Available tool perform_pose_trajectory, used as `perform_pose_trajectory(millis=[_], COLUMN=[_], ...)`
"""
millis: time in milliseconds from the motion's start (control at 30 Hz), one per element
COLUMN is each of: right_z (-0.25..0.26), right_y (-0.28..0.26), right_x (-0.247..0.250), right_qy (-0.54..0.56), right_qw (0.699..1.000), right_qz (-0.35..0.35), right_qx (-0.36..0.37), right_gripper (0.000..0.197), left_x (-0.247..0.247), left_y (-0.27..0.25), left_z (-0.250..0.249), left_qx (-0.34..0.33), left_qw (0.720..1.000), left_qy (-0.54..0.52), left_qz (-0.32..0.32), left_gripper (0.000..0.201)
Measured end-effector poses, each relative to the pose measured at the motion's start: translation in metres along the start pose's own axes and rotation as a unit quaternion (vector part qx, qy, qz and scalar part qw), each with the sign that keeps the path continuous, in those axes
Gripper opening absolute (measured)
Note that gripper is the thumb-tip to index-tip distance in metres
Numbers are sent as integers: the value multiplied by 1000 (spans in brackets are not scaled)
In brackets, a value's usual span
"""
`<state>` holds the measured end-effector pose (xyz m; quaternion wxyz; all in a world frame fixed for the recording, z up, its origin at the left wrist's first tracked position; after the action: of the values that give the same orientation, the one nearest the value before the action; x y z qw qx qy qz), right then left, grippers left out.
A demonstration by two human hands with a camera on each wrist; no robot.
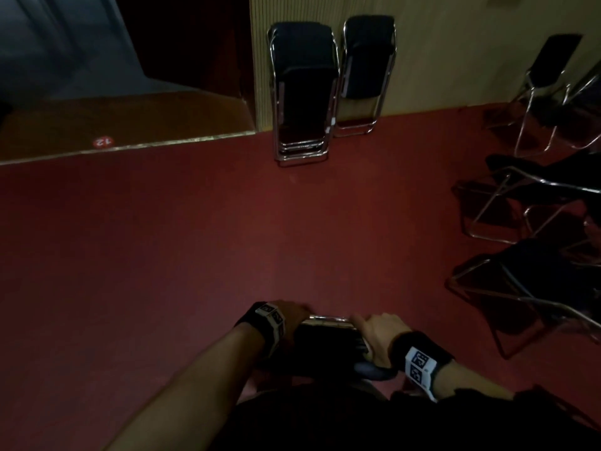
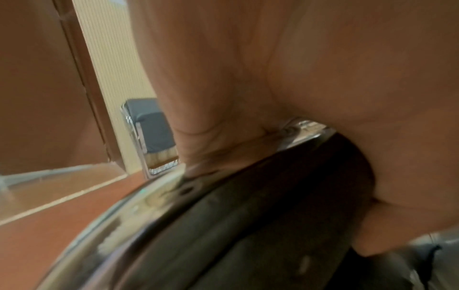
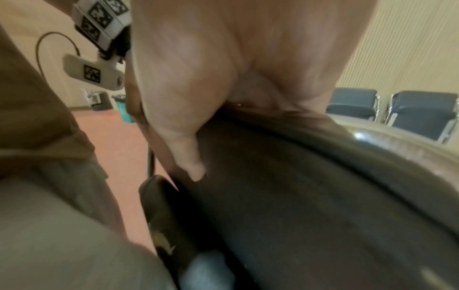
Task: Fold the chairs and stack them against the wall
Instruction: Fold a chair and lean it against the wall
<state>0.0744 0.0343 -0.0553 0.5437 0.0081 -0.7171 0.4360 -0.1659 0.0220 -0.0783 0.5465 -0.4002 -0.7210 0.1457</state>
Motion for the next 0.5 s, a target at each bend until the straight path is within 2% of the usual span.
perform_pose_trajectory(millis=[100, 200, 267, 333, 500], right_z=[-11, -28, -39, -51, -112], right_y=[20, 48, 66, 87, 159], right_x=[25, 51, 60, 67, 108], right_qy=[-4, -3, 14, 33, 68], right_qw=[1000, 999, 998, 997, 995], right_qz=[-13, -22, -31, -40, -42], right_qx=[-24, -39, -46, -56, -59], right_gripper=[70, 53, 58, 72, 79], left_x=[30, 58, 82, 100, 158], left_y=[23, 59, 74, 98, 191], left_z=[18, 42, 50, 63, 110], left_qx=[-13, -8, -8, -8, 20], left_qw=[1000, 1000, 1000, 999, 999], left_qy=[13, 28, 30, 49, 30], left_qz=[-18, -9, -2, -1, 2], left_gripper=[69, 72, 67, 58, 64])
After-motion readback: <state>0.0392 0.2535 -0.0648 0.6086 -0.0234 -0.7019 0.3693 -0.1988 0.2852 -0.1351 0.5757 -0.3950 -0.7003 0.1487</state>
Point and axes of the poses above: each hand's wrist, its own y-axis towards the middle knuckle, its own x-axis out of the back of the hand, z = x × y, the point moved 1 cm from there along y, towards the middle knuckle, and after that the axes turned 2 degrees about -y, right-handed, at the moved point
